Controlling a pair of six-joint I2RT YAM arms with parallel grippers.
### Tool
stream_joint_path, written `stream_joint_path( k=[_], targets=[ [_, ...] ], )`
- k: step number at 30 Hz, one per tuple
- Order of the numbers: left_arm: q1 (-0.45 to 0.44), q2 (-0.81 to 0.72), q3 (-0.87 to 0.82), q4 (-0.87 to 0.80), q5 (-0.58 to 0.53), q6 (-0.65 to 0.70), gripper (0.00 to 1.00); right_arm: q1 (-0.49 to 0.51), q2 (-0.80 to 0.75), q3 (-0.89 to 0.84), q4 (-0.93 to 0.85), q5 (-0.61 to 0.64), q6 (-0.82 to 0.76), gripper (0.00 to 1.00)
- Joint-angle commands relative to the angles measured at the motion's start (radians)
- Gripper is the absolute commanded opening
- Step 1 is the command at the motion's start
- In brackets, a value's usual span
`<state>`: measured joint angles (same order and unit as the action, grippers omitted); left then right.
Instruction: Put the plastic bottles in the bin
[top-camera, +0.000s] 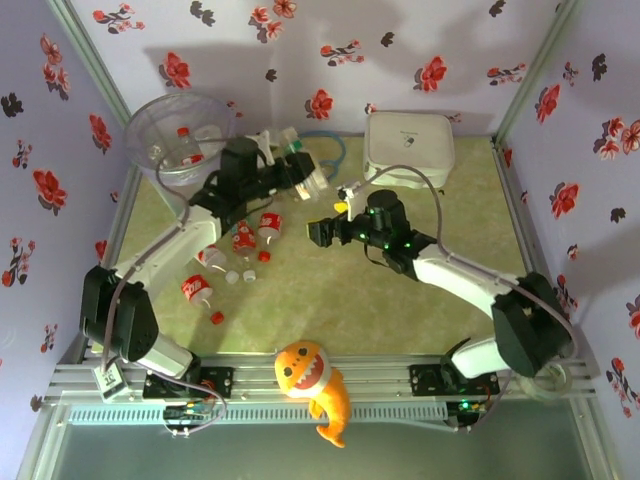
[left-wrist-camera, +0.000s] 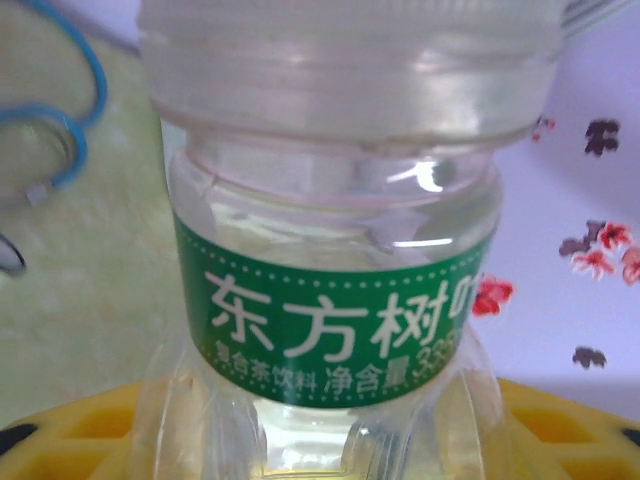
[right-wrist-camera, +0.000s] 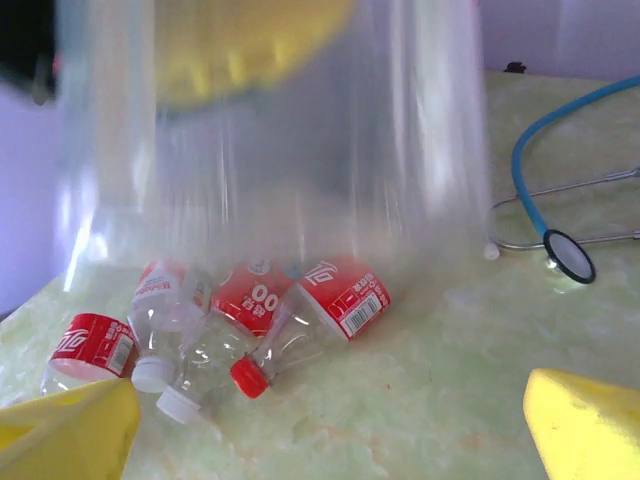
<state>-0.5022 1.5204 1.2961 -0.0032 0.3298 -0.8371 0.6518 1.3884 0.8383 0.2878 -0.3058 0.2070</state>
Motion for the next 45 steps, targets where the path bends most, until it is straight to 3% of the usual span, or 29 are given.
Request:
stream_joint_path(
  k=[1,5,14,20,27,34,45],
  targets=[
    [0.095,-0.005,0.17,-0.153,0.016,0.164,0.47,-0.015,-0.077,-0.033,-0.083,0.057,-0.06,0.99],
    [0.235,0.013,0.349,-0.307,0.016,0.266,0.37,-0.036,-0.123,-0.079,-0.126,0.077,-0.058,0.99],
    [0.554,0.11,0.646,-0.518,-0.02,0.386,0.02,-0.053,-0.153,-0.117,-0.156,0.104,-0.049,0.99],
    [0.644,0.201,0.724,-0.654,-0.127,0.507,0.0,-0.062,-0.161,-0.12,-0.172,0.106,-0.052,0.99],
    [0.66,0.259,0.706,-0.693,-0.28,0.609,0.0,-0.072,-0.179,-0.14,-0.18,0.104,-0.053,0.99],
    [0.659,0.337,0.721,-0.747,-0.353,0.653,0.0,-0.085,-0.184,-0.156,-0.173,0.099,-0.05,0.99],
    [0.617,0.394,0.745,-0.819,-0.345,0.691,0.0,-0.107,-0.184,-0.174,-0.155,0.085,-0.046,0.99]
  ],
)
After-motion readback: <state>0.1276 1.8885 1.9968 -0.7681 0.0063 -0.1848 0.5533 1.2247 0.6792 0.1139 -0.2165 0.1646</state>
